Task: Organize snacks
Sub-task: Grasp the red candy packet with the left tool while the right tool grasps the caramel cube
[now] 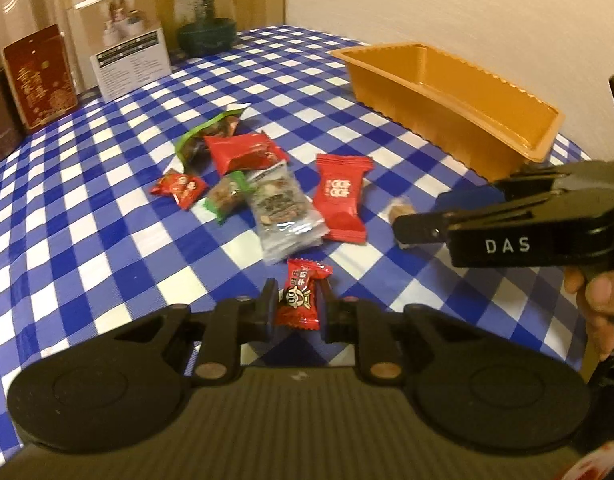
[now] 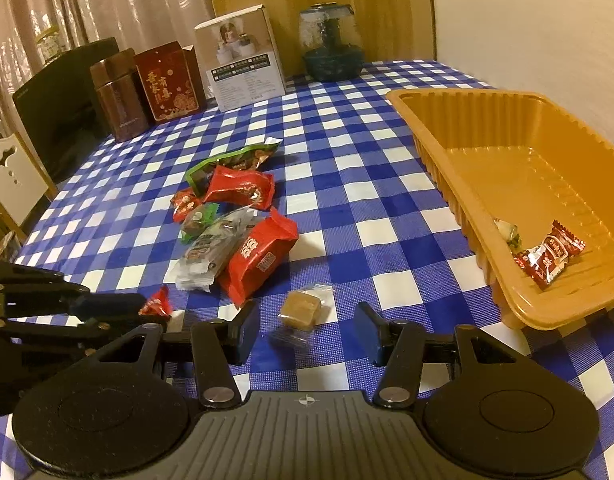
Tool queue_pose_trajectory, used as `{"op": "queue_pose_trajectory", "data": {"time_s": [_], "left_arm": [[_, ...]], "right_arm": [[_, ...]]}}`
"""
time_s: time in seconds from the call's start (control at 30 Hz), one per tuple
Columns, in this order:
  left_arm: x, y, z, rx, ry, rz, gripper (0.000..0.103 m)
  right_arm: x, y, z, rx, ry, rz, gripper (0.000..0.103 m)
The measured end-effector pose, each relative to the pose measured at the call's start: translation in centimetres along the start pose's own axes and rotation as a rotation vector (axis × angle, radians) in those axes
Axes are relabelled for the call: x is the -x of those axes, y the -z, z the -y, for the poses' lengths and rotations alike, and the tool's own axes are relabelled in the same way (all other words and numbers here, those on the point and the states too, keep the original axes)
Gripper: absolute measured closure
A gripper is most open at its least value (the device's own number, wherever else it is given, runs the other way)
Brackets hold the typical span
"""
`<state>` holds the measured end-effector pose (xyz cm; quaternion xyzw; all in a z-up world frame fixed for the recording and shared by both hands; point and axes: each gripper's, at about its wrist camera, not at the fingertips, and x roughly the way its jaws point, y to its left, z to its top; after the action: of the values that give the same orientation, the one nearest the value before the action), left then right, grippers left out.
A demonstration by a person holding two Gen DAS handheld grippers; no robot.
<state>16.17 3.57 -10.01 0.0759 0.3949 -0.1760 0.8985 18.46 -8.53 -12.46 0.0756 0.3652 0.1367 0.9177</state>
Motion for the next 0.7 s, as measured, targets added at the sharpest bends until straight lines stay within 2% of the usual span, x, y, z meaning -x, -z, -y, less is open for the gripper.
{"op": "queue_pose_trajectory", "data": {"time_s": [0.4,0.43,0.5,0.57,0.7], "left_arm": [[-0.1,-0.2,-0.2,0.022,-0.011,-0.001,0.085],[-0.1,-0.2,-0.1,0.023,-0.012,-0.001,0.085],[-0.1,-0.2,-0.1,0.024,-0.011,-0.002,0.085],[-0.1,-0.2,-0.1,0.024,-0.011,-0.002,0.085],[-0.1,-0.3,0.0,0.026,-0.012,-0.004,0.085]], "right_arm": [[-1.1,0.1,-0.9,0.033,0.030,0.002,0.052],[-1.2,0.1,-1.0,0.043,0.035,0.005,0.054],[-1.3,0.1,-1.2,0.065,0.045,0.006,0.067],[-1.3,0.2,-1.4,0.084,0.053,0.005,0.074],[-1.1,0.3,-1.7,0.108,0.063,0.005,0.081]]}}
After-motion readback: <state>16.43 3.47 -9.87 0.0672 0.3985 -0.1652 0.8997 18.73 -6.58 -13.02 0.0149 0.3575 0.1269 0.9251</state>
